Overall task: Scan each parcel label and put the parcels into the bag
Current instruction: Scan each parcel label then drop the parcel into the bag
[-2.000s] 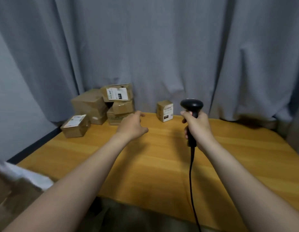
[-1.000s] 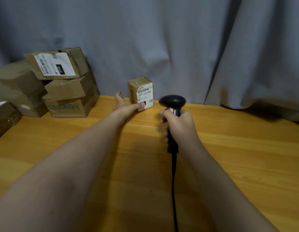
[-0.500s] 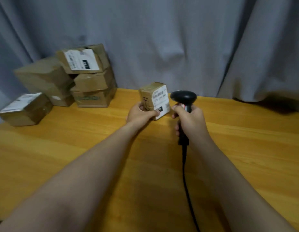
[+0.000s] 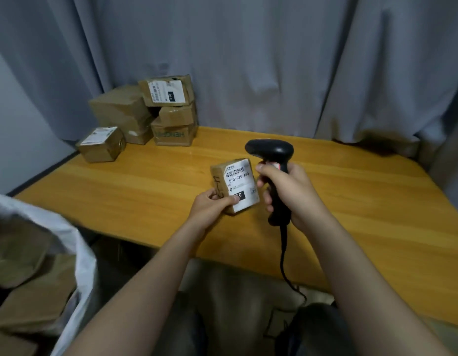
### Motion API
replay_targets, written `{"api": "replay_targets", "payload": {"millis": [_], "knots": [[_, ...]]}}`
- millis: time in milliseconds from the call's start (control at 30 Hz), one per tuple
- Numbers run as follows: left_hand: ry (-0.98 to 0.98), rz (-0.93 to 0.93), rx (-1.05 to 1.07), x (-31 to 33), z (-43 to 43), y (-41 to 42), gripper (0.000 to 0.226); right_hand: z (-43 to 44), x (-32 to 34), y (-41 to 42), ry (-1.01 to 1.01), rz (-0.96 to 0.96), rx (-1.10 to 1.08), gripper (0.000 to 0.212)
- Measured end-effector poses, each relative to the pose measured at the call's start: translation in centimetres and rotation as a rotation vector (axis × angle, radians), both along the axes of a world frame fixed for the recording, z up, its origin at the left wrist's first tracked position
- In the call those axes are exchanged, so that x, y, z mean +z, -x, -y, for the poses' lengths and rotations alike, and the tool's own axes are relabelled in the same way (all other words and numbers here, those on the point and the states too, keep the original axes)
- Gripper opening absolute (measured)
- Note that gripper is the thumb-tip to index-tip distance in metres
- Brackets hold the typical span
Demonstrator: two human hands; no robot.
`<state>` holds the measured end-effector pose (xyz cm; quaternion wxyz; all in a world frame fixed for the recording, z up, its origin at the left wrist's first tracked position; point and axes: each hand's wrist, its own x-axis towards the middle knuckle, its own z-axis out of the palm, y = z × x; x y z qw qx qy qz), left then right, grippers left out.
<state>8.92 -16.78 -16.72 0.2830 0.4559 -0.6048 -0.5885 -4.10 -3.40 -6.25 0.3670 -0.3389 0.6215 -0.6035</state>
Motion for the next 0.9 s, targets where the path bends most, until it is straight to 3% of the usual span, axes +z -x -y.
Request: {"api": "replay_targets", "payload": {"millis": [167,333,500,900], "knots": [[-0.018,-0.023,0.133,1.7,-6.0,-6.1,0.04,-6.4,1.3,-5.6,-0.034,-0.054,0.078,0.016],[0.13,-0.006,0.265,3.4,-9.5,-12.7,0.041,-11.1,1.8,-10.5,-0.073,-0.108,0.164,0.019],[0.15,-0.009,0.303,4.5,-11.6,-17.7,0.038,-14.0,1.6,-13.5,-0.064,-0.094,0.242,0.021],[0.021,-0.108,0.337,4.4,-13.0,-20.4,0.04,-14.8,1.0,-15.5,-0.045,-0.075,0.359,0.02]]}}
